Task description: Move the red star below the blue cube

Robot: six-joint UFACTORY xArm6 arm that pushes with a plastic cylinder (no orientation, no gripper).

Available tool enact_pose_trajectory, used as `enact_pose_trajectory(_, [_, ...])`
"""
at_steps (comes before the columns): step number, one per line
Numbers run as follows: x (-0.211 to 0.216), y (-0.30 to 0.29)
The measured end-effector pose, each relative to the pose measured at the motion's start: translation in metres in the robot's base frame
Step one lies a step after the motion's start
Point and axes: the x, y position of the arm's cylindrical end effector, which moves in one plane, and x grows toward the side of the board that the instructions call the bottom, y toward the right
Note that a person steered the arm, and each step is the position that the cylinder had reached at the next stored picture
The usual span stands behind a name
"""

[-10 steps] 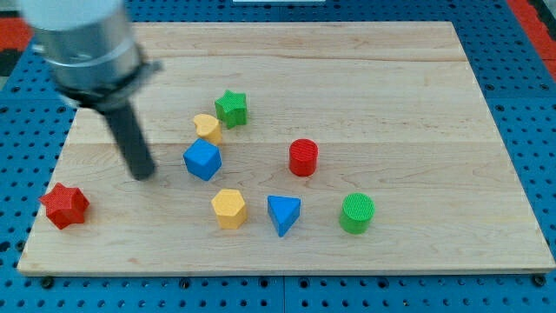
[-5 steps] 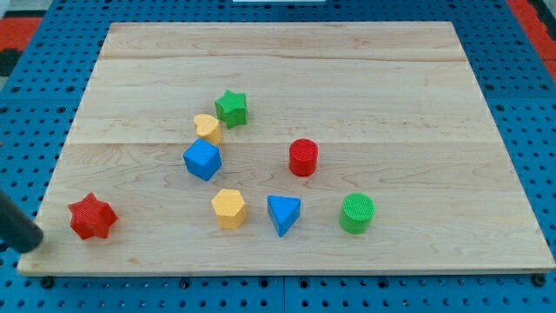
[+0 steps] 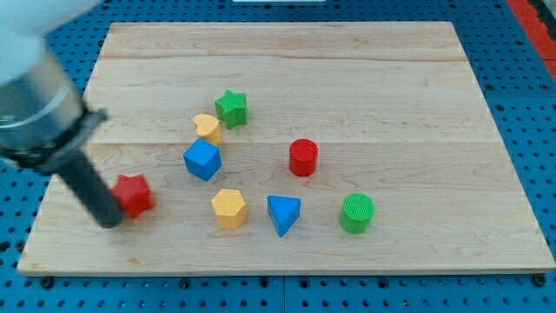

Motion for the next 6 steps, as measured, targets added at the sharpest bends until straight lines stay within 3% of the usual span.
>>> enact_pose_trajectory(1, [0.0, 0.004])
enact_pose_trajectory(2, [-0.012, -0.065])
enact_pose_trajectory(4, [-0.029, 0.029])
enact_pose_trajectory(6, [-0.03, 0.027])
